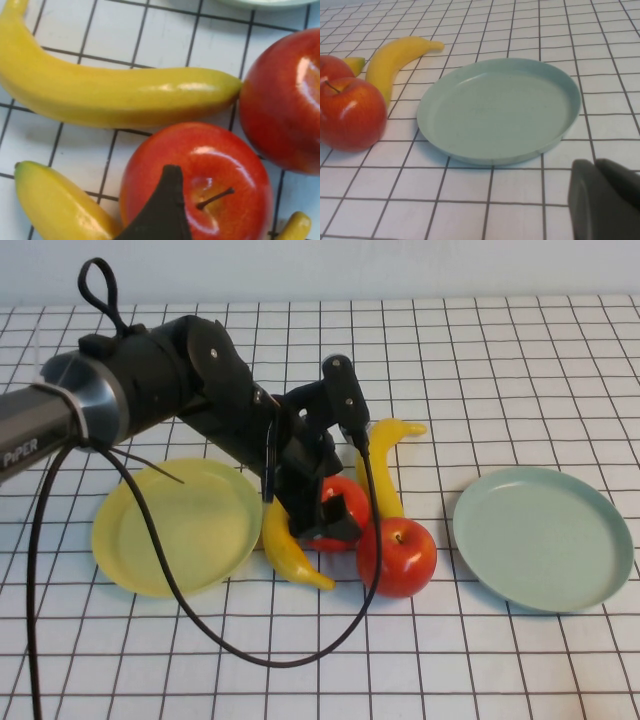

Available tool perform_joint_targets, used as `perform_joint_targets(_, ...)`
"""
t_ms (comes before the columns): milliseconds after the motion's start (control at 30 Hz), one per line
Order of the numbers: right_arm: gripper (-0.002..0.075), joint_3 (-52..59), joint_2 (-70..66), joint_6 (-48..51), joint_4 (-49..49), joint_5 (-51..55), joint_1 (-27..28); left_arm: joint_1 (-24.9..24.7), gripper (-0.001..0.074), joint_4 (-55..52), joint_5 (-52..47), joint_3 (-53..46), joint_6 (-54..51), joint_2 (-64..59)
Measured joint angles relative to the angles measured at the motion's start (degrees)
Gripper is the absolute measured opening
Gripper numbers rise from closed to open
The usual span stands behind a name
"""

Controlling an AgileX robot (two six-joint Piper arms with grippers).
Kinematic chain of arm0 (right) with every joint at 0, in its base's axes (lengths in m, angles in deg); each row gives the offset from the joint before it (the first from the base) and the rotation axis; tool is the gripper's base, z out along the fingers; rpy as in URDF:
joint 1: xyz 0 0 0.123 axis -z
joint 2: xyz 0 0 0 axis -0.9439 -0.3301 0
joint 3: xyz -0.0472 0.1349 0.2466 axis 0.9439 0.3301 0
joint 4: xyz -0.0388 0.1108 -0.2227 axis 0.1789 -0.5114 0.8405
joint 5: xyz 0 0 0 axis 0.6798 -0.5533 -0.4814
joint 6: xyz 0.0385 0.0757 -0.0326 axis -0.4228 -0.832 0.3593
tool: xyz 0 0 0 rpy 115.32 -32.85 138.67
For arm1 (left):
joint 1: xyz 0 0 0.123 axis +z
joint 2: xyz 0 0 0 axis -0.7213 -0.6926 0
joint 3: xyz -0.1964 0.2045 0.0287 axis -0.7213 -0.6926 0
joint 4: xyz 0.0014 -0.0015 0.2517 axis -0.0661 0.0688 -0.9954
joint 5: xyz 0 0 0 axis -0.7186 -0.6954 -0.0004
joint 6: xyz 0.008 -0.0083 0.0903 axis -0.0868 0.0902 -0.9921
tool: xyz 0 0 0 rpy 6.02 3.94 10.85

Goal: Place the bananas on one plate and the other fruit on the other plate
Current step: Put one type of fruit in the left plate

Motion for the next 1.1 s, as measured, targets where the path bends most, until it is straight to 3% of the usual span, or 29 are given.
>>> perform_joint_targets(200,-0.0017,0.0,0.0,0.0,0.0,0.0,0.0,0.0,0.0667,0.23,-2.4,1.88,2.65,0.0)
perform_joint_targets(467,-0.0017,0.0,0.0,0.0,0.0,0.0,0.0,0.14,0.0668,-7.02,-2.43,3.07,11.33,0.0)
perform_joint_targets(1100,-0.0017,0.0,0.0,0.0,0.0,0.0,0.0,0.14,0.0668,-8.97,-0.71,3.15,9.95,-2.22)
